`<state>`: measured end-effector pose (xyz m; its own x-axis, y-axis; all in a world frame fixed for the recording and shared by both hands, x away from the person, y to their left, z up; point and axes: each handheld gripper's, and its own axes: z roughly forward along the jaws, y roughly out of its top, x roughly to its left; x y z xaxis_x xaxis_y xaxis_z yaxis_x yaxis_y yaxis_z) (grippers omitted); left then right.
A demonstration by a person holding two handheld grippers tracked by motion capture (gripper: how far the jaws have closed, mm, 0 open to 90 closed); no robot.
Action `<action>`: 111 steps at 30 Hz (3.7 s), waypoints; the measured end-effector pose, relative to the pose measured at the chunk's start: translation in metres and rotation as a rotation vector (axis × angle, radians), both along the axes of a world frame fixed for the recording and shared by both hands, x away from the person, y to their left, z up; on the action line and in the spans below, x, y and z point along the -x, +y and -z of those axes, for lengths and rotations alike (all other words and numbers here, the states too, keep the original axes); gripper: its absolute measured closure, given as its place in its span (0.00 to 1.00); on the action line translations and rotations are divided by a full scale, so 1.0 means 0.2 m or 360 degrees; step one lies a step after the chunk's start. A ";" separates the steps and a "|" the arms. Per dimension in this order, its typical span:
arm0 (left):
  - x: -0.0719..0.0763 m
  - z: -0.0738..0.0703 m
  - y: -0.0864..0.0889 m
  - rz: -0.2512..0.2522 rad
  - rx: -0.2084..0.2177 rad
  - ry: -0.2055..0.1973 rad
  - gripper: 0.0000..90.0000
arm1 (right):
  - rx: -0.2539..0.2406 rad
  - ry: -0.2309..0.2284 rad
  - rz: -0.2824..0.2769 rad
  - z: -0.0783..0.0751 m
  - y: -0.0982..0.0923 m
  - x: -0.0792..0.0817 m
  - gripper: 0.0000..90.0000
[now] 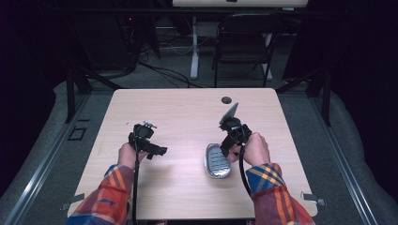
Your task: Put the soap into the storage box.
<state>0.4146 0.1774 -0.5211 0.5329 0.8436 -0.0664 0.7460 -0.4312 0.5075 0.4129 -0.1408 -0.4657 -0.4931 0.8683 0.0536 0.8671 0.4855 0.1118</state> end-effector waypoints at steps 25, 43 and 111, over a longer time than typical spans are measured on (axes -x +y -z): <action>0.00 0.00 0.00 0.0011 0.0001 0.0007 0.00 | 0.0041 0.0055 -0.0027 0.08 0.09 -0.02 0.41; 0.00 0.00 0.00 0.0019 -0.0002 0.0005 0.00 | -0.0001 0.0087 0.0089 0.15 0.11 -0.03 0.41; 0.00 0.00 -0.01 0.0055 0.0033 -0.0014 0.00 | -0.0243 -0.0457 0.0019 0.02 -0.74 0.37 0.07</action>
<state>0.4139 0.1755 -0.5204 0.5624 0.8231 -0.0789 0.7262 -0.4461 0.5230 0.3399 -0.2897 -0.4707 -0.4966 0.8669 0.0437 0.7952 0.4343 0.4232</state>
